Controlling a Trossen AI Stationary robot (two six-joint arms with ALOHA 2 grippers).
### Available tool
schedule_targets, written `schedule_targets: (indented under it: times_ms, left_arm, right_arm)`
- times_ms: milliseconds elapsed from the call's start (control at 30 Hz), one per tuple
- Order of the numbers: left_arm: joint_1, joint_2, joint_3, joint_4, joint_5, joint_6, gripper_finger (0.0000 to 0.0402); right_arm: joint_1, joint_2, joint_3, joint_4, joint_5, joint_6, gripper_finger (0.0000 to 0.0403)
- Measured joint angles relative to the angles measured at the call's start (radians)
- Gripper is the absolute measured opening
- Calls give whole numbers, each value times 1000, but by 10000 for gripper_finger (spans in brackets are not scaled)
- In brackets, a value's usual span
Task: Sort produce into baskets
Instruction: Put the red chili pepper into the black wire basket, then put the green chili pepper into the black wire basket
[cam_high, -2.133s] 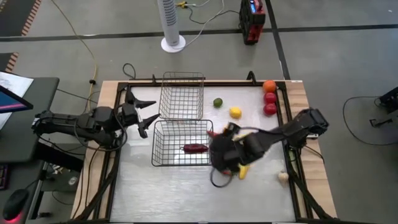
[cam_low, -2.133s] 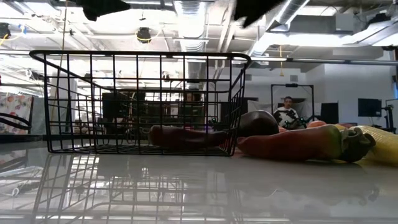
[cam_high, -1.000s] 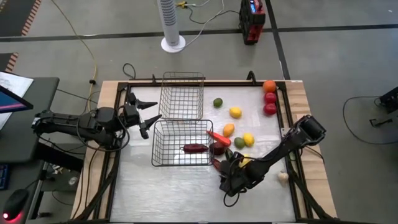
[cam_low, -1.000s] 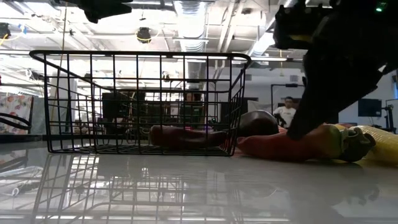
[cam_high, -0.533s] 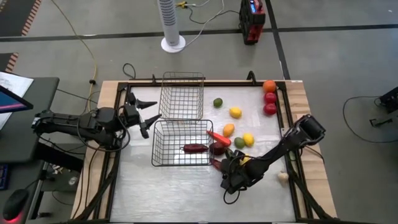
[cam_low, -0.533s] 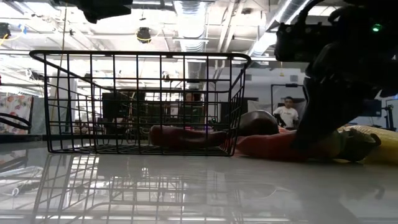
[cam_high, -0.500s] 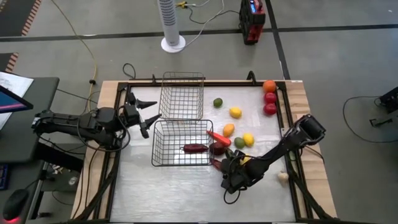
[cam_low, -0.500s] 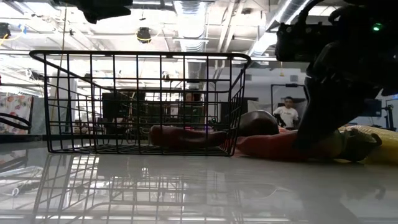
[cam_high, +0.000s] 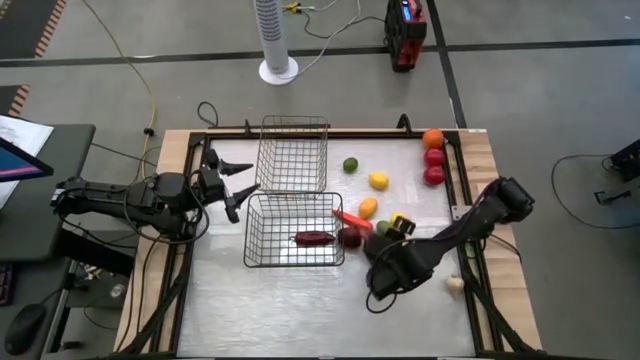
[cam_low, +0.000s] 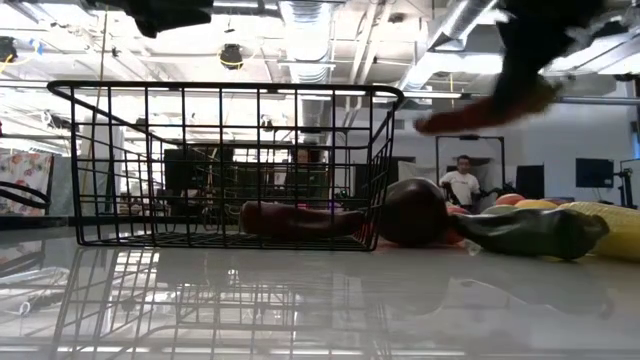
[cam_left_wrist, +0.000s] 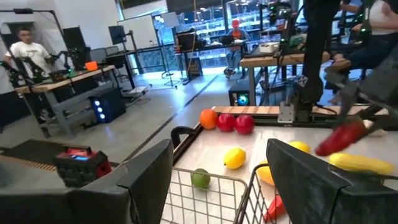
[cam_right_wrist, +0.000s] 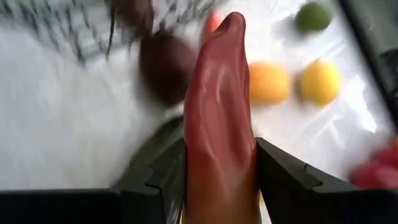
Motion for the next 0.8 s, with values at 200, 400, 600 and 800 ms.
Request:
schedule_targets:
  times_ms: [200, 400, 600, 800]
  left_arm:
    - [0, 0, 0, 2, 1, -1, 249]
    - [0, 0, 0, 1, 1, -3, 249]
    - [0, 0, 0, -3, 1, -6, 249]
    - [0, 0, 0, -13, 2, -9, 249]
  right_arm:
    - [-78, -2, 70, 323, 32, -346, 197]
    - [-169, -2, 70, 712, -3, -655, 221]
    - [-261, -1, 70, 752, -142, -697, 259]
    - [-266, -11, 70, 541, -146, -565, 276]
